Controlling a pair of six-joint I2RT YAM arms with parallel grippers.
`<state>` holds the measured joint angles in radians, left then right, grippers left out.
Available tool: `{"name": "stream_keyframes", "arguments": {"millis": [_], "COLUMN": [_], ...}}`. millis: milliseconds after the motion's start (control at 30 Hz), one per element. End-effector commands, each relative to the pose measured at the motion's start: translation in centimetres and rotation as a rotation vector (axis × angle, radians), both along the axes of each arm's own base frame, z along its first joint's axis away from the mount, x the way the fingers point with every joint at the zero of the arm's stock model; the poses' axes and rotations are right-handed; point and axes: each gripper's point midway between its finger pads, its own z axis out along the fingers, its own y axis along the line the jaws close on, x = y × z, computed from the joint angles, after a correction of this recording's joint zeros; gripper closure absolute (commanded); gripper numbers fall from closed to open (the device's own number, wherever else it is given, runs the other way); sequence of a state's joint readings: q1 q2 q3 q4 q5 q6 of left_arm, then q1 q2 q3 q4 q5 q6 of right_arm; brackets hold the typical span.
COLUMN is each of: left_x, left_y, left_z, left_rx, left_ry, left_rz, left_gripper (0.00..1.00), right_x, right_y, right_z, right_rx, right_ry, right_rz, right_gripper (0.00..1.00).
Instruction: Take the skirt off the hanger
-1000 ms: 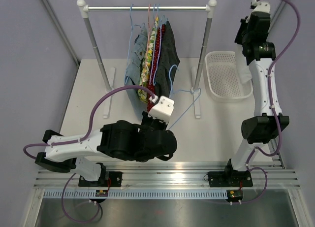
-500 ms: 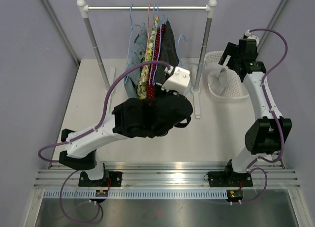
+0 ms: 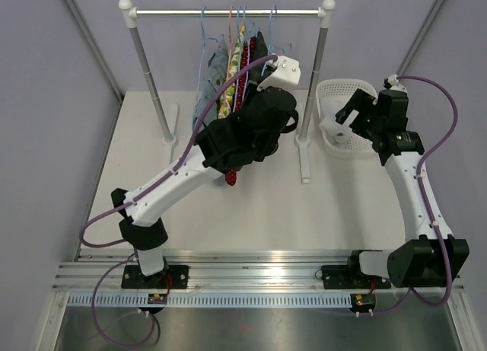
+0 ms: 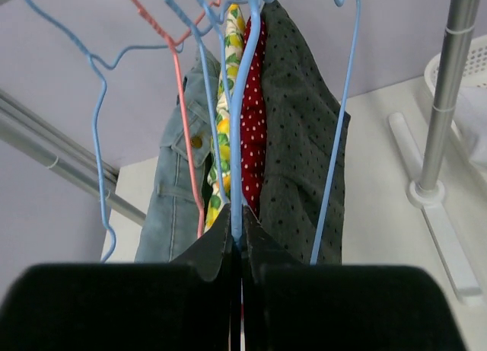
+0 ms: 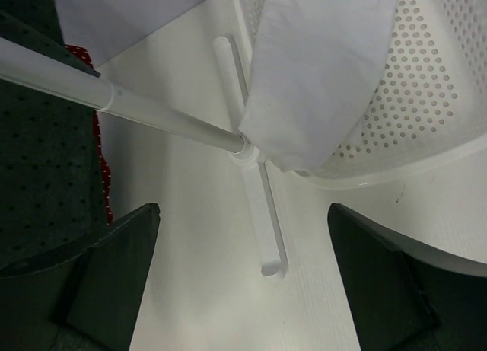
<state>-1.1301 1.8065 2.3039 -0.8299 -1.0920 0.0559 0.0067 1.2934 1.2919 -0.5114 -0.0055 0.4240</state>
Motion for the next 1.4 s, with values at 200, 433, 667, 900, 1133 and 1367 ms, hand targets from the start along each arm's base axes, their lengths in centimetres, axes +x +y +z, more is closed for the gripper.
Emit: {"name": "stream_keyframes", "arguments": {"millis": [200, 433, 667, 900, 1133, 1367], "left_x": [8.3, 10.4, 8.2, 5.6, 2.9, 1.4], "left_y": [-2.0, -6.8, -8.3, -7.6, -3.3, 3.2], "left_z": [3.5, 1.1, -1.8, -2.6, 2.6, 5.5], "left_rx": [-0.170, -0.241, -0.254, -0.225, -0.280, -0.287], "left_ry": [-0.188, -0.147, -0.051, -0.008, -0.061, -0.112], "left_rz": [0.032, -0.110, -0.192, -0.206, -0.182, -0.111], "left_gripper": [1.00, 1.00, 1.00, 0.73, 0.27, 0.30], "right_x": [-2.2, -3.6, -3.7, -4.3, -5.5, -6.4], "right_y": [3.3, 3.6, 4.1, 4.1, 3.8, 4.0], "right_z": [3.1, 1.3, 1.1, 1.9, 2.3, 2.4], "right_rx": [0.169, 0.169, 0.174, 0.175, 0.169, 0.174], "right_ry": [-0.132, -0.121, -0.117, -0.123, -0.118, -0.119], "right_rz": [0.097, 0.116, 0.128, 0.122, 0.111, 0.115], "right_gripper": [0.01, 0.01, 0.01, 0.01, 0.01, 0.01]}}
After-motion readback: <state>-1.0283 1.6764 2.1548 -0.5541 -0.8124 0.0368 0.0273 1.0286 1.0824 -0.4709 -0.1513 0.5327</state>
